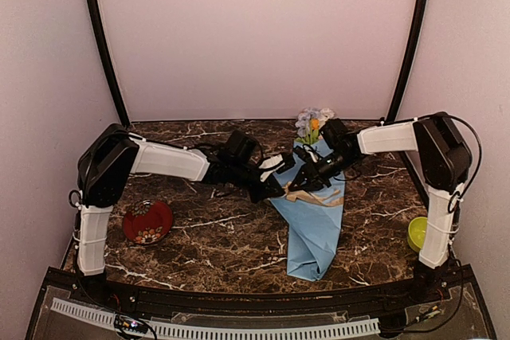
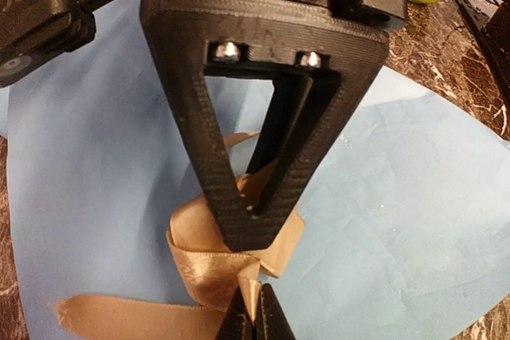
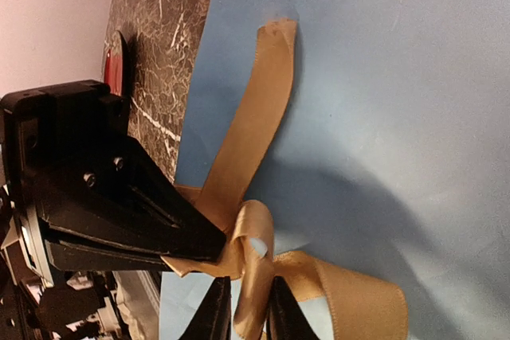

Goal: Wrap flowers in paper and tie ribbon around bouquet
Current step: Cross the ribbon over the folded bouquet.

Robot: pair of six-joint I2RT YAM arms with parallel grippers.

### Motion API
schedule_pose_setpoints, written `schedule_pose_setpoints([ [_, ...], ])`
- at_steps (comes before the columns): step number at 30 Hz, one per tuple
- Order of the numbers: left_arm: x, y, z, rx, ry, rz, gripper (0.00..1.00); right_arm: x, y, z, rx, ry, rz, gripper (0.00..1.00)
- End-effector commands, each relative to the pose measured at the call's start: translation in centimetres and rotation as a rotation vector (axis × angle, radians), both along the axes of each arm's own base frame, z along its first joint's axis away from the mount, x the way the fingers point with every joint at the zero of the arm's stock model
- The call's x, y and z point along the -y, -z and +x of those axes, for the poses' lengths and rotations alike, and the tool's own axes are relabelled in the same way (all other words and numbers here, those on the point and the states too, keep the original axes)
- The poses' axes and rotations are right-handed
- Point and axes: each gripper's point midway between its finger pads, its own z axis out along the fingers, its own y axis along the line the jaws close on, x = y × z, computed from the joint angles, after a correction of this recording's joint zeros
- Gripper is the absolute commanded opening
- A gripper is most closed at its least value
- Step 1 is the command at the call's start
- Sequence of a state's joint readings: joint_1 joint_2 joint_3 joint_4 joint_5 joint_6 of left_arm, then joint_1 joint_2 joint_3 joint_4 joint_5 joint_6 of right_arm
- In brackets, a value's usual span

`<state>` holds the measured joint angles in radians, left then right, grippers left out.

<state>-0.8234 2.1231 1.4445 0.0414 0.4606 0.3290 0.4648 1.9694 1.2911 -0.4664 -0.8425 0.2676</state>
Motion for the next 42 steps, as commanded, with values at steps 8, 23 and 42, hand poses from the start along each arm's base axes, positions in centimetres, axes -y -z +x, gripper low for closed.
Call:
schedule_pose_setpoints([
  [8,-0.9,2.2,1.2,-0.063,-0.058,0.017,0.0,1.3,1.4,4.7,0.116,0.036,-0.13,0.27],
  [23,-0.8,3.0,0.5,-0.122,-0.067,-0.011,0.0,3.6,-4.2,1.4,0.424,0.175,-0.227,0.28],
  [42,-0.6,3.1,0.5,-0.137,-0.065,-0.021,0.0,0.1,1.7,-2.0,0.428,0.13,-0.258,0.26],
])
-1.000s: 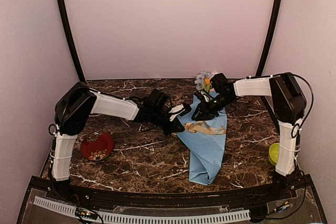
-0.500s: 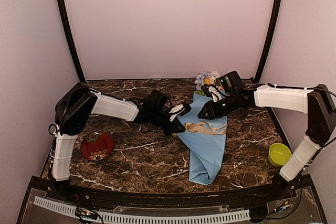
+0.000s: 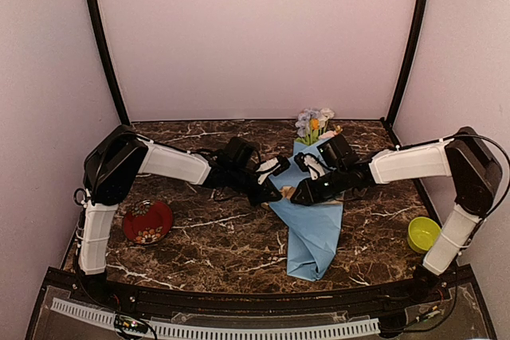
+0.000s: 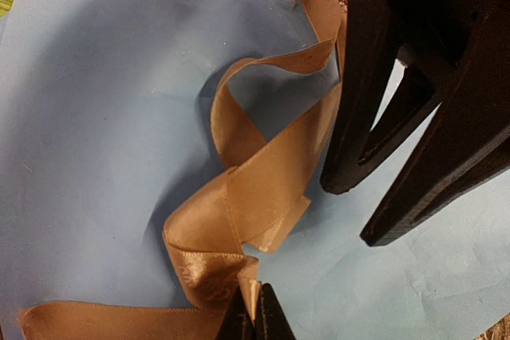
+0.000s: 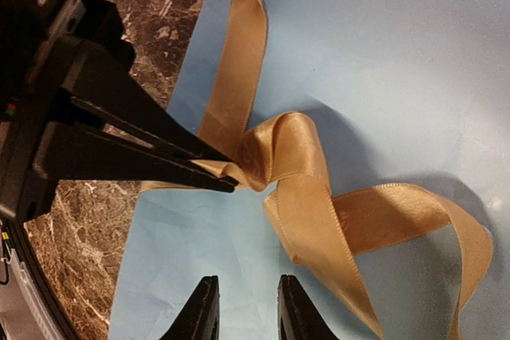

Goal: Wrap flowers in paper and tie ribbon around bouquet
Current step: Cross the ribbon over the folded bouquet.

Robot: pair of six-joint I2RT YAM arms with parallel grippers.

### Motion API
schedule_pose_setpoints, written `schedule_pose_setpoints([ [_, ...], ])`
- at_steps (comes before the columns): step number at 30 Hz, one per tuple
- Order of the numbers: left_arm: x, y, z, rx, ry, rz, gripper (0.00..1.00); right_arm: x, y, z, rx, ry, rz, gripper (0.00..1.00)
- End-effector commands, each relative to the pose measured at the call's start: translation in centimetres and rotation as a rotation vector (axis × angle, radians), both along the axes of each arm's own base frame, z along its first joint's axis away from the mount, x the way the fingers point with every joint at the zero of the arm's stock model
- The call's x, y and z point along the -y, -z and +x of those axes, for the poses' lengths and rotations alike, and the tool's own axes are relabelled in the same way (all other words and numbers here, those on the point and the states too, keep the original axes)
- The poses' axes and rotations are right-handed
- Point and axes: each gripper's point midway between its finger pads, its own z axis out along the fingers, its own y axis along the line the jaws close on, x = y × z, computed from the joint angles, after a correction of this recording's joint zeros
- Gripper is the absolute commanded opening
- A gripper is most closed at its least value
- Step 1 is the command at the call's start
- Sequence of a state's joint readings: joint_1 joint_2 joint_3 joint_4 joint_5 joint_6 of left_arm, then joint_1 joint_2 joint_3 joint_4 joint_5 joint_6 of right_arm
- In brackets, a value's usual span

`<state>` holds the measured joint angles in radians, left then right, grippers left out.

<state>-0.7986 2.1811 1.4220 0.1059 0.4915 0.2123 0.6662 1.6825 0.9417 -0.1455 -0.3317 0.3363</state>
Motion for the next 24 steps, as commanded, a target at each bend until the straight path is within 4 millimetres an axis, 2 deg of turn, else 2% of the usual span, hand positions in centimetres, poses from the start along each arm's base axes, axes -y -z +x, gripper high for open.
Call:
schedule_pose_setpoints([
  [1,-0.1,0.3,-0.3,-0.018,0.009,-0.007,0.0,-0.3,0.6,1.3,0.034,0.022,-0.026,0.26],
  [7,0.0,0.2,-0.2,-0.016,0.01,-0.007,0.0,-0.5,1.1,1.6,0.027,0.019,-0.042,0.26],
  [14,0.0,0.1,-0.2,-0.018,0.015,-0.01,0.0,-0.5,1.0,2.8,0.082,0.006,-0.079,0.31],
  [24,0.2,-0.2,-0.4,-0.025,0.024,-0.018,0.0,-1.4,1.0,3.8,0.111,-0.044,-0.098,0.29],
])
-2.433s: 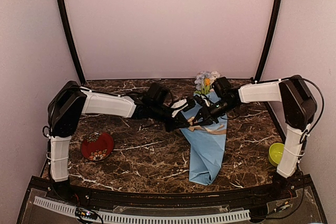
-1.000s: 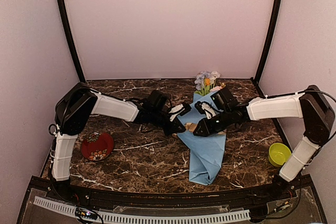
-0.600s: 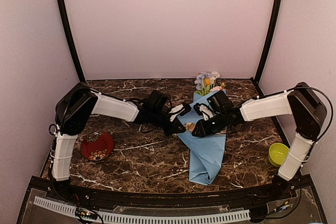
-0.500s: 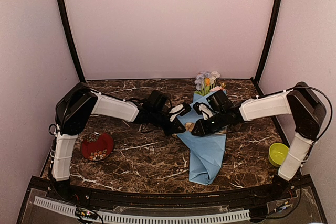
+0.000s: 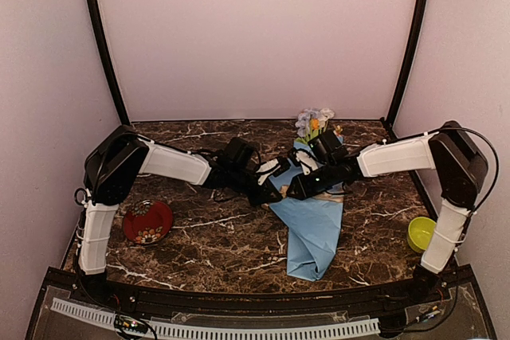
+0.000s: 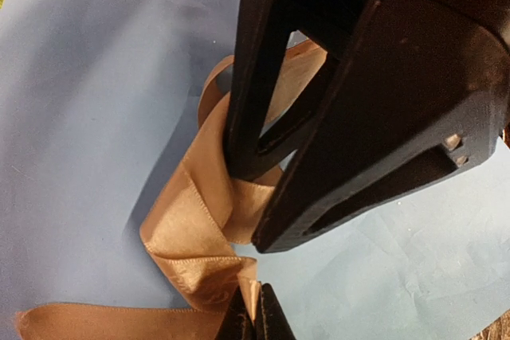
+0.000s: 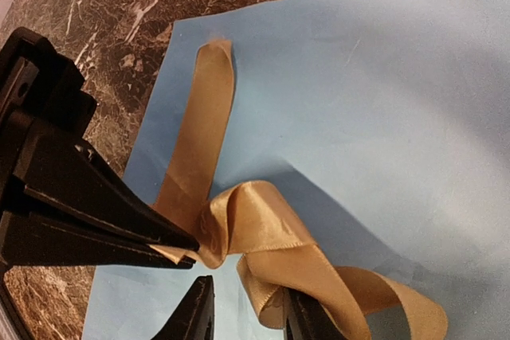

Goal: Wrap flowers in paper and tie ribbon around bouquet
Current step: Cross the ribbon over the folded bouquet.

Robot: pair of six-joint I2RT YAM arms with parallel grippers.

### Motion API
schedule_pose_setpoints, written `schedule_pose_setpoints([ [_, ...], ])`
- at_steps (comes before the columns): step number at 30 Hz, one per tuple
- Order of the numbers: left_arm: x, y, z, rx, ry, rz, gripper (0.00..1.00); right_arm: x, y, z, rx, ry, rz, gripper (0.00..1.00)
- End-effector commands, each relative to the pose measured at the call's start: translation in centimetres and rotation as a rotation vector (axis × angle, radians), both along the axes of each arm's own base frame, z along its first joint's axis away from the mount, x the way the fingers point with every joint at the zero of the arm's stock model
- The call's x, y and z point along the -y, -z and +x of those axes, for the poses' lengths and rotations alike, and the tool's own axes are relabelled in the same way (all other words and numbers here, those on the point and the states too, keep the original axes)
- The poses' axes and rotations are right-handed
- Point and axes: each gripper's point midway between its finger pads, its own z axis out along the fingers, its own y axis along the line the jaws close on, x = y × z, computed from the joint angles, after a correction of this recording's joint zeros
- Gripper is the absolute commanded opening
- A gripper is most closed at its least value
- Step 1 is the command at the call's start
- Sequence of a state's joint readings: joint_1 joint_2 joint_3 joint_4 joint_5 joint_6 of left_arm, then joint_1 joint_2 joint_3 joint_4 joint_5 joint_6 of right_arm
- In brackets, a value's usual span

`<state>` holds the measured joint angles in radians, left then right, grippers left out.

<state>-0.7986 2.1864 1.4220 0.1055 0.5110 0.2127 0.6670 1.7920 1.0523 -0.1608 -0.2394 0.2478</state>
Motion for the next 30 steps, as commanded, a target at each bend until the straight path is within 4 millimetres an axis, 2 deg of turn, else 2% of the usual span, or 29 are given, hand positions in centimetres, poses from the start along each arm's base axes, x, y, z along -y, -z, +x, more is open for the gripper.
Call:
schedule_pose_setpoints([
  [1,0.1,-0.3,-0.1,-0.012,0.01,-0.011,0.0,-0.8,0.1,0.6,0.019,-0.036,-0.011,0.28],
  [9,0.0,-0.3,0.2,-0.005,0.003,-0.01,0.0,-0.4,1.6,-0.5,-0.028,-0.058,-0.03,0.27],
  [11,0.0,-0.2,0.1,-0.007,0.001,-0.009,0.0,-0.3,1.8,-0.6,-0.034,-0.062,-0.036,0.21],
  [13,-0.1,-0.1,0.2,-0.006,-0.003,-0.007,0.0,-0.4,1.8,-0.8,-0.047,-0.071,-0.039,0.08],
  [14,-0.2,0.0,0.3,-0.004,-0.006,-0.003,0.0,-0.6,1.5,-1.0,-0.057,-0.084,-0.03,0.01],
  [15,-0.3,0.1,0.4,-0.001,-0.013,0.003,0.0,-0.9,0.9,-1.3,-0.07,-0.1,-0.016,0.0],
  [20,-0.9,0.8,0.9,0.004,-0.046,0.026,0.0,-2.7,-4.3,-4.5,-0.153,-0.257,0.124,0.0],
  [26,-1.4,1.7,1.3,0.003,-0.083,0.05,0.0,-1.8,-6.3,-10.3,-0.39,-0.345,0.205,0.0],
  [28,-1.5,1.9,1.4,0.004,-0.087,0.057,0.0,-1.9,-7.8,-11.5,-0.432,-0.366,0.264,0.0],
  [30,-1.6,2.1,1.5,0.01,-0.091,0.064,0.0,-1.6,-8.2,-12.6,-0.469,-0.37,0.292,0.0],
])
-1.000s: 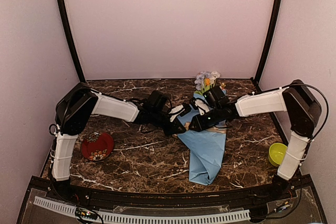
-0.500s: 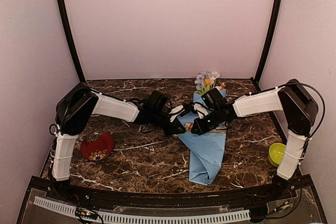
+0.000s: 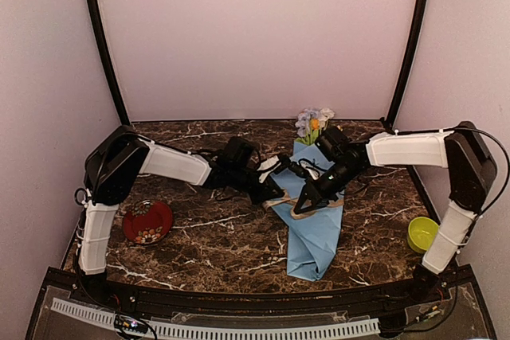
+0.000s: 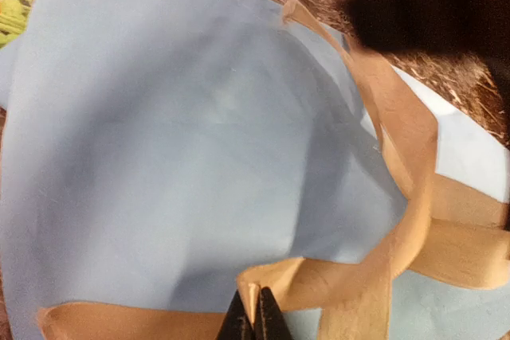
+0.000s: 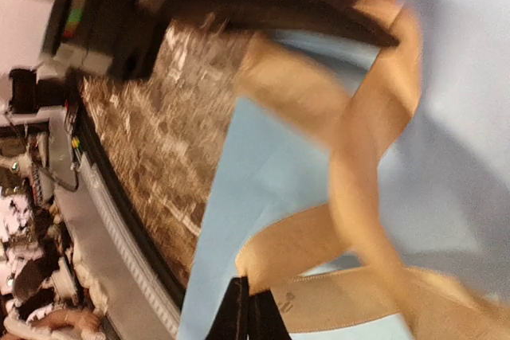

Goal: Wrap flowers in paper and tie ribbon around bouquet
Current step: Cross the ribbon over the folded bouquet.

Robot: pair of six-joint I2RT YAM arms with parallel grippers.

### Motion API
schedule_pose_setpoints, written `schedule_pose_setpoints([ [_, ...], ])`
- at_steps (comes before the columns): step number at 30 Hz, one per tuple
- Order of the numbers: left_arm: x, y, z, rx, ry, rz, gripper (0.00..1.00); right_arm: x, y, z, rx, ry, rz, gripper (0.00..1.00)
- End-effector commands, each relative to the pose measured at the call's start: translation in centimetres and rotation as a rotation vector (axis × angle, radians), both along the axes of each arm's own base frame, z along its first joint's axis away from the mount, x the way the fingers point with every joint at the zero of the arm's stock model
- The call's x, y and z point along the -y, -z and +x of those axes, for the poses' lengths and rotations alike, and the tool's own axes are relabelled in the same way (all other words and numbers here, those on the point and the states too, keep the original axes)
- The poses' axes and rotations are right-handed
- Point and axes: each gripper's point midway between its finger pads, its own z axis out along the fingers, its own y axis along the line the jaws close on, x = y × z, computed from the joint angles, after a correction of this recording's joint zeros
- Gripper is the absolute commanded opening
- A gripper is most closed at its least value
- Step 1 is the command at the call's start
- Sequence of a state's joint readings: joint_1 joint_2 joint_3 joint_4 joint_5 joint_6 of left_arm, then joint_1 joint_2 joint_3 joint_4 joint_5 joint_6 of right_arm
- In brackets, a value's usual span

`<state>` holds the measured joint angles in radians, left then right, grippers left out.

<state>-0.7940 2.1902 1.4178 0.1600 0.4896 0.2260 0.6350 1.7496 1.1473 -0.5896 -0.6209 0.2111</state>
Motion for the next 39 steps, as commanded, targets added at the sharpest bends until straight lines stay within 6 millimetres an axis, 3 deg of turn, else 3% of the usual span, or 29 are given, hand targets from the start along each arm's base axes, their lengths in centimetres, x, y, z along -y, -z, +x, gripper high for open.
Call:
schedule_pose_setpoints([
  [1,-1.8,2.7,0.5,-0.046,-0.083,0.088,0.0,-1.8,-6.0,-5.0,-0.086,-0.153,0.248,0.0],
  [4,-1.8,2.7,0.5,-0.045,-0.08,0.091,0.0,-1.0,-6.1,-5.0,-0.122,-0.122,0.244,0.0],
  [11,-1.8,2.8,0.1,-0.058,-0.068,0.081,0.0,4.4,-3.6,-1.3,-0.1,0.138,0.078,0.06],
  [15,-1.5,2.5,0.0,-0.061,-0.059,0.069,0.0,6.1,-2.0,0.4,-0.002,0.193,-0.05,0.2],
  [20,-1.4,2.1,0.1,-0.061,-0.056,0.061,0.0,5.9,-1.3,1.2,0.091,0.207,-0.053,0.34],
  [24,-1.3,2.1,0.0,-0.066,-0.051,0.058,0.0,6.0,-0.7,0.7,0.09,0.223,-0.068,0.42],
  [31,-1.1,1.8,0.0,-0.069,-0.047,0.047,0.0,5.6,-0.5,-0.7,0.081,0.221,-0.126,0.47],
  [39,-0.9,1.3,0.2,-0.062,-0.044,0.041,0.0,6.2,1.9,-3.0,0.062,0.111,-0.293,0.5],
])
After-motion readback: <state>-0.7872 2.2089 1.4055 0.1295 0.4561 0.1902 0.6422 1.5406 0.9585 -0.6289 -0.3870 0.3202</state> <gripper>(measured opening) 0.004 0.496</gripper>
